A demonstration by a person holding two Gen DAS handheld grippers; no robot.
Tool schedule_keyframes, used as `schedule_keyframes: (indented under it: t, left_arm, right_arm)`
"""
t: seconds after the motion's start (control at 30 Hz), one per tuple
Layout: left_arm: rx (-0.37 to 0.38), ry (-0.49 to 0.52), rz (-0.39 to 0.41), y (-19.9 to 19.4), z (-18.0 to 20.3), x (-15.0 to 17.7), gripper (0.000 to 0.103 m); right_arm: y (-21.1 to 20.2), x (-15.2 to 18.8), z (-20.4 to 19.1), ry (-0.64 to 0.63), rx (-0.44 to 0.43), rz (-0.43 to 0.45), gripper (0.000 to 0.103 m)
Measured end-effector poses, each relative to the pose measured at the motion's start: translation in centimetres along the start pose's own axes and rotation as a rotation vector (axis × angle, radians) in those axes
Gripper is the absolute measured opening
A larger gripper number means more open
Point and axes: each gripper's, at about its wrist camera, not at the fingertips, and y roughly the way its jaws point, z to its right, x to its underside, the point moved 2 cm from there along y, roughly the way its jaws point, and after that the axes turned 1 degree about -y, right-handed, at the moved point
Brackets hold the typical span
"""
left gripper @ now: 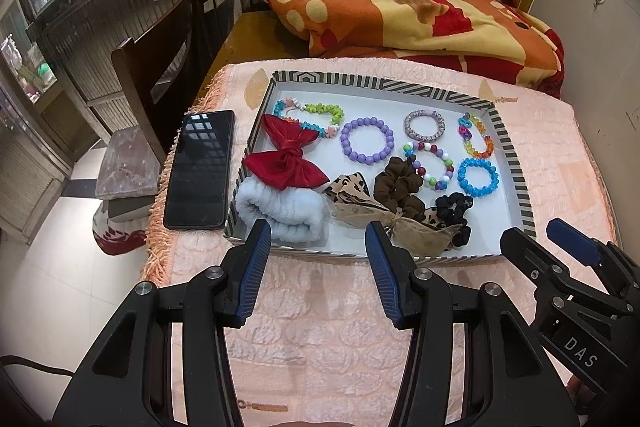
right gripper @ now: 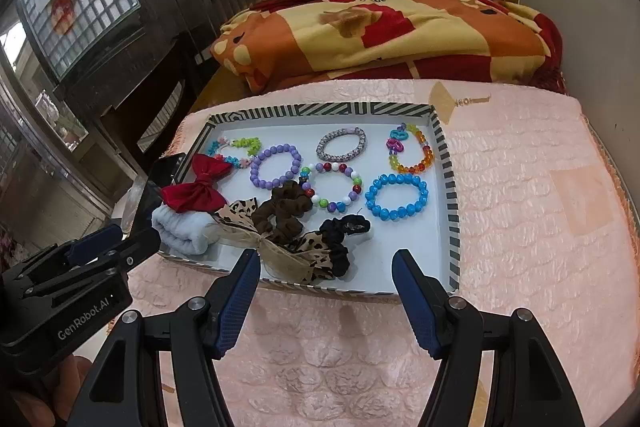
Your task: Organize jewelry
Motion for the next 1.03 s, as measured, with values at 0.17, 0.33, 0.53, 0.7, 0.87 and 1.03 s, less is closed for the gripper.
schedule_keyframes:
  t: [0.17, 0.33, 0.53, 0.7, 0.87, 1.03]
  left_arm:
    - [0.002, 0.004, -0.002, 0.1, 0.0, 0.0, 0.049]
    - [0.002, 0.003, -0.003, 0.1, 0.0, 0.1, 0.049]
    - [0.002, 0.005, -0.002, 0.2, 0.0, 0.0, 0.049]
    - [0.001, 0.005, -0.003, 0.2, 0.1, 0.0, 0.049]
    - [-0.011, 0.03, 0.022, 0.3, 0.4, -0.2, 0.049]
    - [-0.016, 0.041, 0.024, 0.9, 0.7, -0.4, 0.049]
  right_arm:
    - [0.1, -0.1, 0.0, 0.0, 0.001, -0.002, 0.066]
    - [0.5, -0.1, 0.2, 0.002, 0.003, -0.013, 0.066]
    - [0.7, -0.2, 0.1, -0.006, 0.0, -0.013, 0.066]
    - [0.8, -0.1, 0.1, -0.006, 0.002, -0.014, 0.066]
    - [1.4, -0.3, 0.4, -0.001, -0.006, -0.023, 0.066]
    - [1.7, -1.0, 2.9, 0.026, 0.006, -0.014, 0.066]
